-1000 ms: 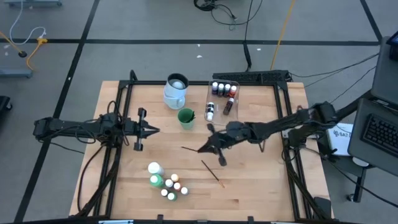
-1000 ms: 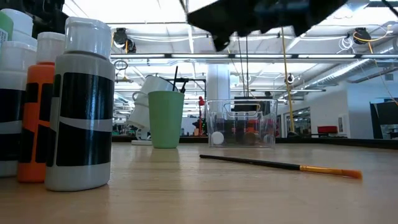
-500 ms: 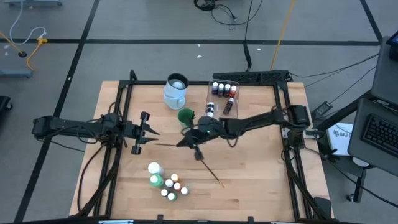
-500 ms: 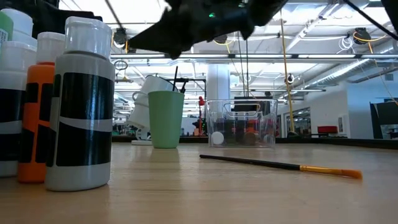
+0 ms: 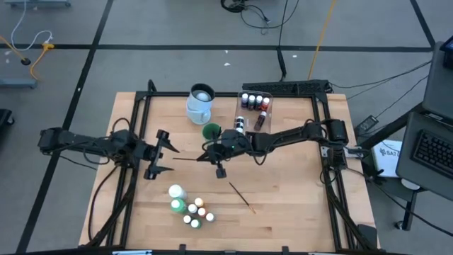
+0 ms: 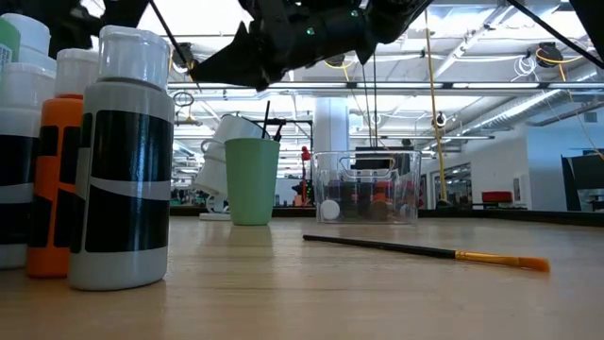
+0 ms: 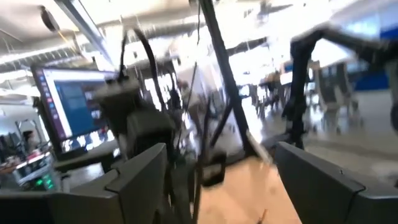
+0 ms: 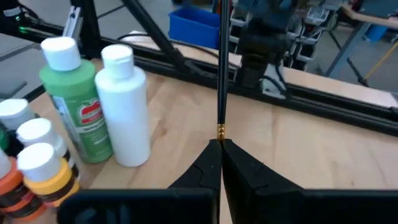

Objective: Pick & Place Paint Supplies
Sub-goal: Put the gold paintbrush into the green cup

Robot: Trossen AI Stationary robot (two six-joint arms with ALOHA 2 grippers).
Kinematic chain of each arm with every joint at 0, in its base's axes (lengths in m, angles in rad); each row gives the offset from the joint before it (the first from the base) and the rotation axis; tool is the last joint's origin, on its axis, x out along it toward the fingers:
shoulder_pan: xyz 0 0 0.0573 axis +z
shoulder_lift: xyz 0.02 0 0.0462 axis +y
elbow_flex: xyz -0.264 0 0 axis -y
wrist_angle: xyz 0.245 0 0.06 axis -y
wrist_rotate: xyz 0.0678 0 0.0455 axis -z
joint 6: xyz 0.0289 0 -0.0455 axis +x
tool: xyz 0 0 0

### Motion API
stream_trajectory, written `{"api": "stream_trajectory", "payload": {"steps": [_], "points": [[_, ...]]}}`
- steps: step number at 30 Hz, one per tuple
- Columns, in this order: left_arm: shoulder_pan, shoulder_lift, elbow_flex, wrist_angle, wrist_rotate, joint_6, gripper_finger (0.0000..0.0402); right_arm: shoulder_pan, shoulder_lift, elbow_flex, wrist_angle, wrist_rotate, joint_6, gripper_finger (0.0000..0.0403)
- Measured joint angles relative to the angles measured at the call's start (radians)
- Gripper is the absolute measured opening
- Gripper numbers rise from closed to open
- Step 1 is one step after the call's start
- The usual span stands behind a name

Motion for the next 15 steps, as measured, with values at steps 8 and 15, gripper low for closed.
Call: {"api": "stream_trajectory", "payload": {"steps": [8,15], "points": [[-0.017,0.029,0.000,0.054,-0.062,-0.071,0.0274,0.015,0.000,0.000,0.057,0.002,-0.011,0.0000],[-0.018,0.094,0.000,0.118,-0.056,-0.050,0.0235,0.005,0.000,0.000,0.068,0.002,0.005,0.0000]]}}
